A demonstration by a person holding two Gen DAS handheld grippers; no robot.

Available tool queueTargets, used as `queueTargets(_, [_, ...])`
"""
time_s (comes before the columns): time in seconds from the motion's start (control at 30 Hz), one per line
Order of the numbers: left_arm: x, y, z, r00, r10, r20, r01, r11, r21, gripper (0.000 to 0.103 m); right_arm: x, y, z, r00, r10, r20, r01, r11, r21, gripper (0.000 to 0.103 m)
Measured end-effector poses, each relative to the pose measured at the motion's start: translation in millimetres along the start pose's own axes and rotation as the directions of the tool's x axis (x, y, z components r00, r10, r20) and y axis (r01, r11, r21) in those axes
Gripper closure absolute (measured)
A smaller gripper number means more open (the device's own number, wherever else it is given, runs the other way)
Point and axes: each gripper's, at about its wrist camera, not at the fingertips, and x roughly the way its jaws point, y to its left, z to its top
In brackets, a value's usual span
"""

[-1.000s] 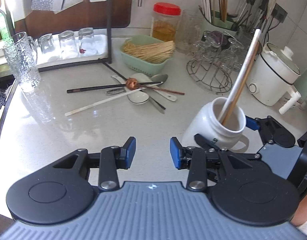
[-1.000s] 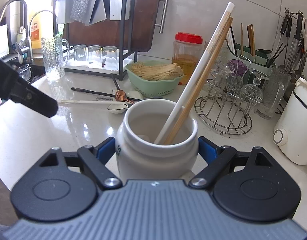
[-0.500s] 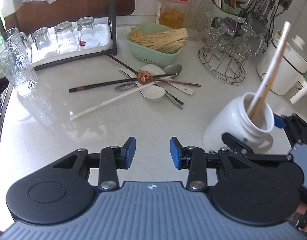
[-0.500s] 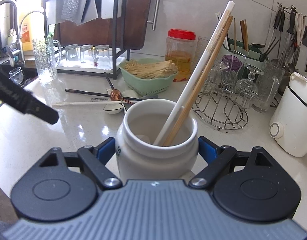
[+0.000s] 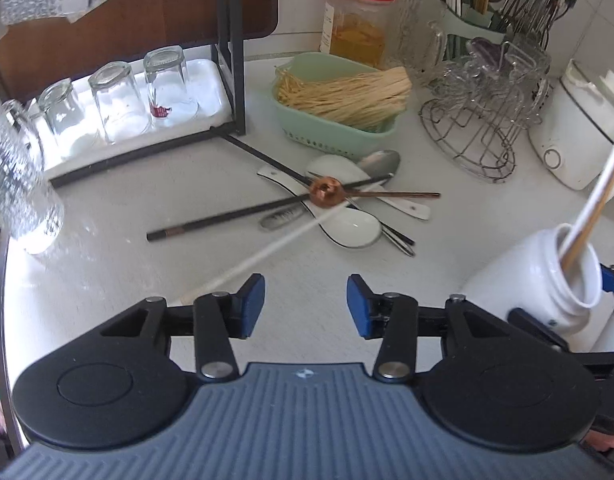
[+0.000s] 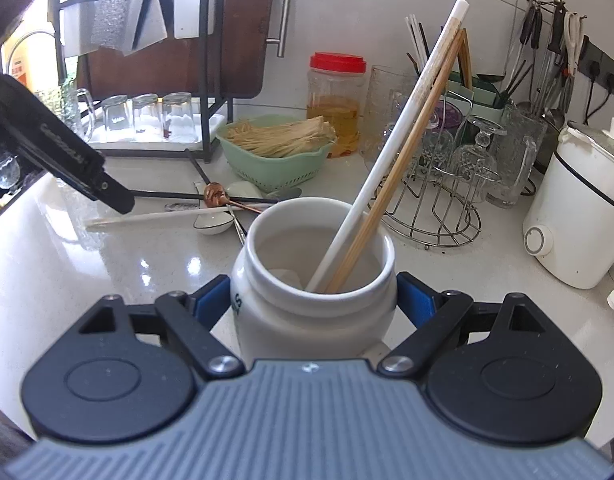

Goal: Organize utensils
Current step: 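Move the left gripper to the utensil pile and grasp a thin white chopstick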

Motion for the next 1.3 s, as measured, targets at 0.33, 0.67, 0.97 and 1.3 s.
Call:
queueTargets(0.33, [47.7,7.1,18.2,0.997,-0.040,-0.061,0.052,0.974,0.220,0.052,3.0,7.8,4.7,0.999,-0.047,-0.024,0.048,0.998,0.027,0.013])
queueTargets(0.67, [83.5,3.3,28.6,0.992,-0.068,-0.106,0.104,0.920,0.378,0.054,6.0,14.7,8.3,0.994,-0.101,-0.040,0.104,0.992,0.074,0.013])
queueTargets(0.97, [101.3,-10.5,45.2,0.982,-0.087,-0.168,0.162,0.846,0.508,0.068,10.6,18.9,14.2,0.989,-0.136,-0.065,0.142,0.985,0.098,0.012])
queueTargets(1.3, [110.7,-29.7,54.7,0.981,-0.079,-0.180,0.170,0.803,0.572,0.092,13.0,16.9,16.3,0.991,-0.116,-0.067,0.121,0.990,0.079,0.012])
